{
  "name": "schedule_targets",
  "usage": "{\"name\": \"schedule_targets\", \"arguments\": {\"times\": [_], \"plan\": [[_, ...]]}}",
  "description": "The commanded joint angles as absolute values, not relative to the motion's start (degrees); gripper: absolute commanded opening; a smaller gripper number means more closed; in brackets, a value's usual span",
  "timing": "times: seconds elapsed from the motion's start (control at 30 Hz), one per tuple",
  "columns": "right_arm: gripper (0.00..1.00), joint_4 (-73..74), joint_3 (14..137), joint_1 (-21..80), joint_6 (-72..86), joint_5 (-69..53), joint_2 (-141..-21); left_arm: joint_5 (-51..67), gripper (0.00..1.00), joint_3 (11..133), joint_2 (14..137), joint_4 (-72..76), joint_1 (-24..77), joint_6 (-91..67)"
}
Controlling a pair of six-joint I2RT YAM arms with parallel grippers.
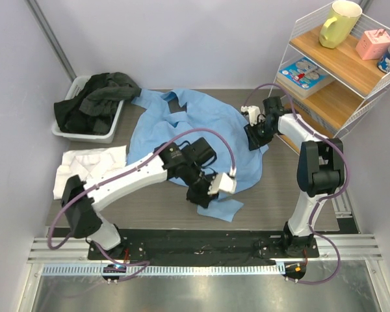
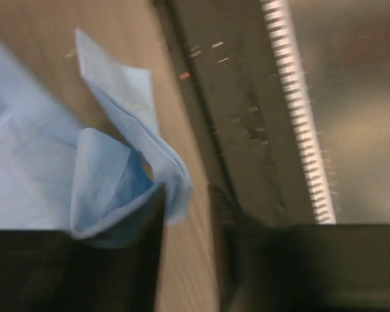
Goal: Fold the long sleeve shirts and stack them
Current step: Flatten the shirt out
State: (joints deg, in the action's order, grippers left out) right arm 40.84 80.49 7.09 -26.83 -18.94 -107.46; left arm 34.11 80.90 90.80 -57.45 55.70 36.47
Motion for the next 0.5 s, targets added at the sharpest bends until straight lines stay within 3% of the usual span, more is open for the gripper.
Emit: {"name": "schedule_targets", "arguments": {"times": [0.0, 0.1, 0.27, 0.47], "plan": [[0.38, 38.67, 82.44, 7.12, -25.4, -19.25, -107.14, 39.3, 0.53, 84.46, 89.56, -70.13, 59.24, 40.61], [0.38, 38.06, 81.22, 7.12, -25.93, -18.37, -107.58, 40.07, 0.66, 83.42, 88.77, -69.1, 52.5, 38.95], [0.34, 37.18, 79.46, 7.21, -27.42, -12.84, -109.07, 39.21, 0.64, 81.48, 90.26, -59.69, 27.13, 30.33], [0.27, 38.32, 71.12, 7.12, -32.68, -5.03, -108.02, 23.57, 0.63, 77.17, 94.21, -48.78, 14.61, 27.68]]}}
